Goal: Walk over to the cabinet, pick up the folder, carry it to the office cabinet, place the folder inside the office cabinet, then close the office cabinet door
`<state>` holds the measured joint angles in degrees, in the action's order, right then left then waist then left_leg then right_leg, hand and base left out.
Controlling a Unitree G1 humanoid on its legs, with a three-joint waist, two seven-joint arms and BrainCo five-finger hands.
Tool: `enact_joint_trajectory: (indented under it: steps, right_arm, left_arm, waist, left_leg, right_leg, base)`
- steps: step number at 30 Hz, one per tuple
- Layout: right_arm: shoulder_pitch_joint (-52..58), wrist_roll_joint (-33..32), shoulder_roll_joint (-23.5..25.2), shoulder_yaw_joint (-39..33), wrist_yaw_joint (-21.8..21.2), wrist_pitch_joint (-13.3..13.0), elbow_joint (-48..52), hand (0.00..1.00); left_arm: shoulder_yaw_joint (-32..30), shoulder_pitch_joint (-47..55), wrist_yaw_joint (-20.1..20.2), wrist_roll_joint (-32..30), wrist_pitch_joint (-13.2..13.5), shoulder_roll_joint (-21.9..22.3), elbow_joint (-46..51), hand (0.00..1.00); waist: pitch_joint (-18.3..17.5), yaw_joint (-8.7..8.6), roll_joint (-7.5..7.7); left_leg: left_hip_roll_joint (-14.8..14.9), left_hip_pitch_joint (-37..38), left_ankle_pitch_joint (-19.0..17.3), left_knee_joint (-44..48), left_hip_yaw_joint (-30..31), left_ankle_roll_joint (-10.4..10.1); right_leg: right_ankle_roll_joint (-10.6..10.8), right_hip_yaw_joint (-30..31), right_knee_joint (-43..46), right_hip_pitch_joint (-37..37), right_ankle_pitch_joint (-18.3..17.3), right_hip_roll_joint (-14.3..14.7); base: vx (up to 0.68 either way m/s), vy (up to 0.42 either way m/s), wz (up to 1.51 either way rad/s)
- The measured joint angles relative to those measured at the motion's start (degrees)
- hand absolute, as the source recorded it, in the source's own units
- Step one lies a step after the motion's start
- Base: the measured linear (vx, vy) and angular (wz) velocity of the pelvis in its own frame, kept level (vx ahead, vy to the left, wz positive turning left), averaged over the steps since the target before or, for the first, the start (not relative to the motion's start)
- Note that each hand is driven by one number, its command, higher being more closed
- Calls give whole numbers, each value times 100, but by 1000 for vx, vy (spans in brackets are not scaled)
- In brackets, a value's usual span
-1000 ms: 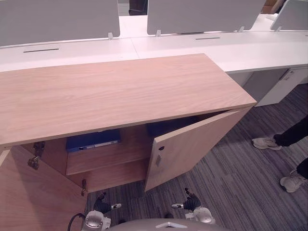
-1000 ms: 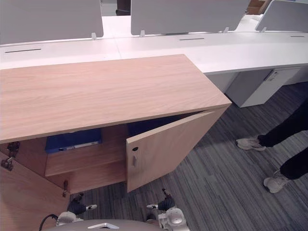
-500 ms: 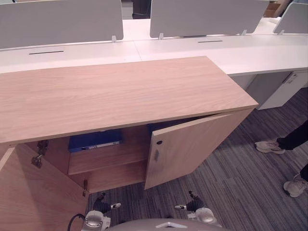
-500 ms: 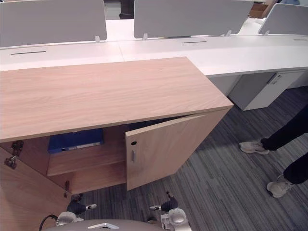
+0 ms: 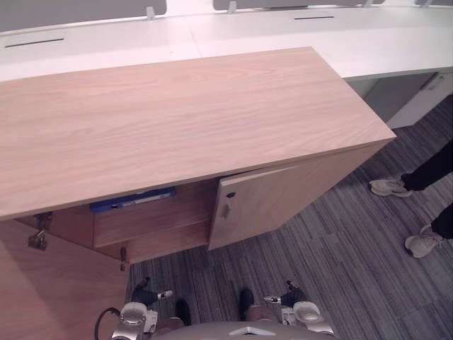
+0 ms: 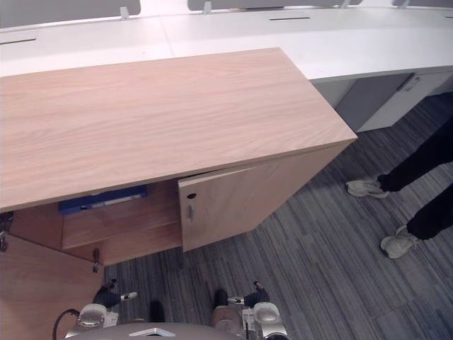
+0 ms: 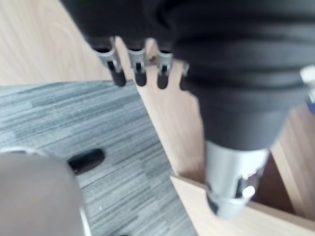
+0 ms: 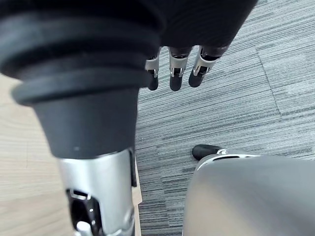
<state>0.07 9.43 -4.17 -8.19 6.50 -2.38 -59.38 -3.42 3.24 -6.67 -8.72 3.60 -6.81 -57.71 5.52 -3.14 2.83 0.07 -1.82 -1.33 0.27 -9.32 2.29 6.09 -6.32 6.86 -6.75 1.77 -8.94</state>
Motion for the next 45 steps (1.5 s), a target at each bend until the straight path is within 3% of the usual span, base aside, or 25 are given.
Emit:
enact_joint_trajectory:
  steps: [1, 2, 4, 8, 9, 10, 13, 16, 18, 20, 24, 29, 34, 39, 45]
  right_arm:
    - [-11, -24, -21, -12, -2, -3, 23, 0]
    - [14, -64, -15, -33, 1, -11, 46, 0]
    - [50, -65, 46, -59, 8, -6, 11, 0]
    - [-96, -65, 359, -24, 2, -7, -9, 0]
    - [-198, -65, 363, 21, 4, -17, 0, 0]
    - [-272, -69, 284, 15, 16, 1, 3, 0]
    - [-211, -126, 97, -5, 45, 7, 44, 0]
    - [-105, -253, 42, -255, 168, 10, 48, 0]
    - [-19, -285, 14, -395, 175, 11, 44, 0]
    - [-19, -293, 15, -442, 174, 10, 42, 0]
    - [113, -330, 206, -651, 168, 12, 12, 0]
    - [156, -354, 175, -666, 185, 11, 12, 0]
    - [200, -350, 142, -670, 236, 34, -39, 0]
    - [107, -346, 134, -646, 235, 35, -140, 0]
    - [33, -328, 109, -375, 237, 38, -235, 0]
  left_arm:
    - [-71, -1, -6, 27, -1, 12, 65, 0]
    - [-140, 14, -9, 112, -2, -21, 97, 0]
    - [-189, 101, -18, 187, -1, -76, 108, 0]
    - [-388, 225, -54, 300, -7, -59, 137, 0]
    - [-410, 182, -58, 340, -12, -43, 136, 0]
    - [-419, 112, -63, 362, -13, 17, 104, 0]
    - [-347, 101, -69, 395, -9, 121, 90, 0]
    - [-375, 9, -60, 405, 2, 125, 113, 0]
    - [-374, 13, -60, 405, 2, 186, 136, 0]
    - [-383, 37, -54, 403, -3, 260, 128, 0]
    - [-385, 110, -66, 413, -19, 210, 85, 0]
    - [-458, 204, -238, 700, -22, 263, 72, 0]
    - [-909, 431, -420, 1319, -19, 245, 16, 0]
    - [-1184, 549, -420, 1555, -8, 254, -4, 0]
    - [-1853, 539, -477, 1815, 56, -119, 854, 0]
  waist:
    - [57, -5, -18]
    - [66, -4, -10]
    - [24, 83, 64]
    - [-55, 366, 210]
    - [99, 370, 116]
    - [341, 280, -115]
    - [403, 262, -300]
    - [414, 190, -160]
    - [381, 155, -106]
    - [347, 153, -173]
    - [184, 153, 23]
    - [89, 134, 32]
    - [-24, 207, -62]
    - [-55, 261, -106]
    - [-82, 327, -71]
  left_leg:
    - [7, -20, 0, 41, 41, 20]
    - [8, 14, 23, 96, 203, 47]
    - [10, -24, 34, 232, 370, 42]
    - [104, -727, 120, 645, 485, -185]
    - [184, -885, 196, 727, 531, -298]
    - [334, -956, 262, 829, 714, -401]
    - [595, -892, 519, 423, 756, -721]
    - [639, -907, 379, 971, 395, -681]
    - [478, -605, -222, 1371, 275, -700]
    - [450, -195, -586, 1144, 243, -666]
    - [133, 299, -31, 30, 303, -436]
    - [-122, 588, 316, -482, 522, -247]
    - [-181, 683, 383, -507, 795, -212]
    - [-161, 646, 444, -524, 991, -235]
    - [-163, 479, 439, -525, 1126, -289]
  right_leg:
    - [-118, 77, 618, -155, -373, -42]
    - [-160, 207, 1828, -345, -878, -73]
    - [-70, 417, 2564, -181, -1194, -79]
    - [-25, 532, 1058, 334, -1393, 25]
    - [-28, 498, 664, 449, -1431, 133]
    - [-93, 289, 529, 583, -1372, 276]
    - [-289, -32, 553, 566, -1275, 516]
    - [-440, -428, 614, 435, -1211, 370]
    - [-386, -605, 573, 349, -1079, 210]
    - [-294, -660, 482, 331, -952, 194]
    - [-114, -684, -261, 687, -463, 137]
    - [-51, -777, -416, 909, -383, -11]
    - [-53, -1013, -494, 1169, -383, -34]
    - [-15, -1157, -560, 1240, -411, -4]
    - [15, -1182, -653, 1285, -434, 47]
  base:
    - [17, 13, 59]
    - [61, -32, 77]
    - [25, -93, 65]
    - [-106, -165, 12]
    - [-241, -237, 11]
    - [-326, -282, 34]
    - [-294, -207, 44]
    - [-220, -124, 67]
    - [-190, 7, 57]
    - [-125, 125, 24]
    - [-72, 118, 11]
    - [-61, 90, 21]
    - [-41, 6, 30]
    - [-62, -29, 20]
    - [-32, -18, 16]
